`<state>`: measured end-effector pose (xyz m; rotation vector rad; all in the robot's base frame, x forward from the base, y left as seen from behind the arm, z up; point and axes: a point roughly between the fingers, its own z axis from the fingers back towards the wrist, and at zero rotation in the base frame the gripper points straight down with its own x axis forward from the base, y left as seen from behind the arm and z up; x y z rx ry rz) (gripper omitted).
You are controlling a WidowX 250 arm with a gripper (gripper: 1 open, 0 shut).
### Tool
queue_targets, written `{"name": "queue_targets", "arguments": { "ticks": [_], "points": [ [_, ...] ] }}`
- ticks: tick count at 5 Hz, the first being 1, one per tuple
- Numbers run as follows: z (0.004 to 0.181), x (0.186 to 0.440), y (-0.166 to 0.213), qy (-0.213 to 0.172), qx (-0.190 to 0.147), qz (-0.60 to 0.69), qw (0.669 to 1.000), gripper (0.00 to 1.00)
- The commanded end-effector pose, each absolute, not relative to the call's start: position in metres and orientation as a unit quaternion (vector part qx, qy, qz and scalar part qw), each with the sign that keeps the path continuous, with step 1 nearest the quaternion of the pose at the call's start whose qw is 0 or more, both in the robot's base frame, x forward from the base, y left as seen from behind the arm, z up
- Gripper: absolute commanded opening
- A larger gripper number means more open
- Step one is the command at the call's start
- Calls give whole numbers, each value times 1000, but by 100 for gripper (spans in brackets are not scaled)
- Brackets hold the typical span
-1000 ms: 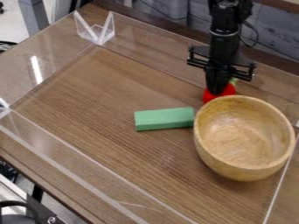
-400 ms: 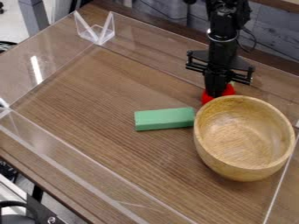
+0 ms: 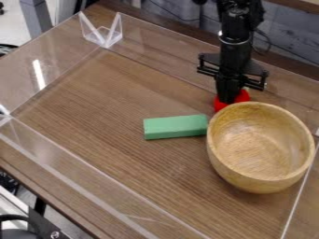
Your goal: Move the red fruit to the right
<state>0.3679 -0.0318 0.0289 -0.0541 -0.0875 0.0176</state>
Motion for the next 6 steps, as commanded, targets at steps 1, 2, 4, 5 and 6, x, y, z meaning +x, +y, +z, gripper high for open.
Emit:
{"name": "queue_targets", "arguments": {
  "ticks": [1, 2, 4, 5, 6],
  "points": [
    [19, 370, -27, -43, -25, -21, 999, 0],
    [51, 368, -18, -65, -33, 4, 997, 0],
    [94, 341, 7, -101, -53, -40, 993, 0],
    [118, 329, 25, -125, -62, -56, 989, 0],
    [136, 310, 63, -139, -58, -37, 988, 0]
  ]
}}
